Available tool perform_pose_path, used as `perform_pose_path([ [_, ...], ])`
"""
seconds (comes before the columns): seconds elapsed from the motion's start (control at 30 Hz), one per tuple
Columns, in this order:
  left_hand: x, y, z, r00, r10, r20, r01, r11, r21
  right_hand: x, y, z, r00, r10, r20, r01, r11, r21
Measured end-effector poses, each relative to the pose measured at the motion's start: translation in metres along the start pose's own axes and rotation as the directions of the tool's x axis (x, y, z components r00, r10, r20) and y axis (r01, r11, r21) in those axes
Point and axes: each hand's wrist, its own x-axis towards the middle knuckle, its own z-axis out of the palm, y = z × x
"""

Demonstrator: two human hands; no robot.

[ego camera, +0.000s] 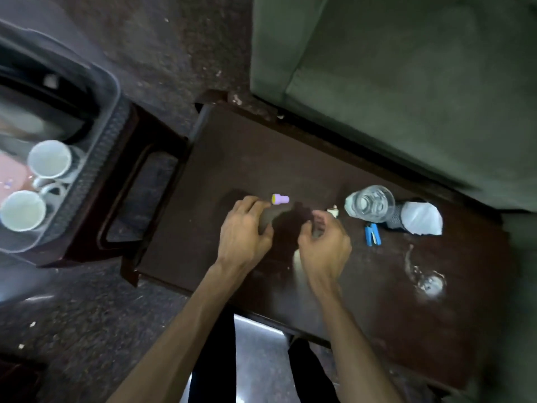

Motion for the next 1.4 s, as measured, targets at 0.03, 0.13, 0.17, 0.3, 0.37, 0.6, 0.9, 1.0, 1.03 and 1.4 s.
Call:
perform_pose_path([
  [0.03,0.006,0.005,0.009,1.000,0.016,0.004,-0.016,1.000,0.022,0.008,0.010,-0.004,0.999,0.030,-0.024,-0.031,0.999,-0.028],
  [0.13,0.029,0.019,0.033,0.999,0.052,0.011,-0.053,0.995,0.080,0.030,0.032,-0.009,0.997,0.065,-0.044,-0.069,0.991,-0.111],
  [0.17,0.038,0.022,0.040,0.998,0.055,0.019,-0.056,0.992,0.112,0.036,0.037,-0.008,0.998,0.060,-0.030,-0.064,0.988,-0.139],
  [0.3,0.064,0.026,0.062,0.995,0.021,0.095,-0.042,0.975,0.217,0.052,0.047,0.006,0.993,0.019,0.117,0.019,0.949,-0.313],
  [0.37,0.067,0.022,0.068,0.989,-0.002,0.150,-0.032,0.975,0.221,0.055,0.049,0.013,0.983,0.020,0.184,0.045,0.939,-0.340],
  [0.6,0.045,0.000,0.057,0.998,-0.056,0.011,0.056,0.998,-0.006,0.035,0.026,0.032,0.967,-0.051,0.251,0.098,0.980,-0.176],
  [0.9,0.042,-0.046,-0.054,0.875,-0.275,-0.398,0.071,0.887,-0.457,-0.003,-0.094,0.075,0.913,-0.289,0.289,0.235,0.949,0.208],
  [1.0,0.038,-0.076,-0.105,0.789,-0.318,-0.525,0.028,0.873,-0.487,-0.024,-0.147,0.098,0.866,-0.381,0.325,0.271,0.902,0.336],
  [1.03,0.036,-0.085,-0.121,0.754,-0.331,-0.567,0.014,0.871,-0.491,-0.031,-0.163,0.104,0.851,-0.402,0.337,0.271,0.887,0.374],
  [1.4,0.013,-0.203,-0.248,0.478,-0.493,-0.727,0.107,0.854,-0.509,-0.120,-0.317,0.193,0.660,-0.595,0.459,0.366,0.788,0.495],
])
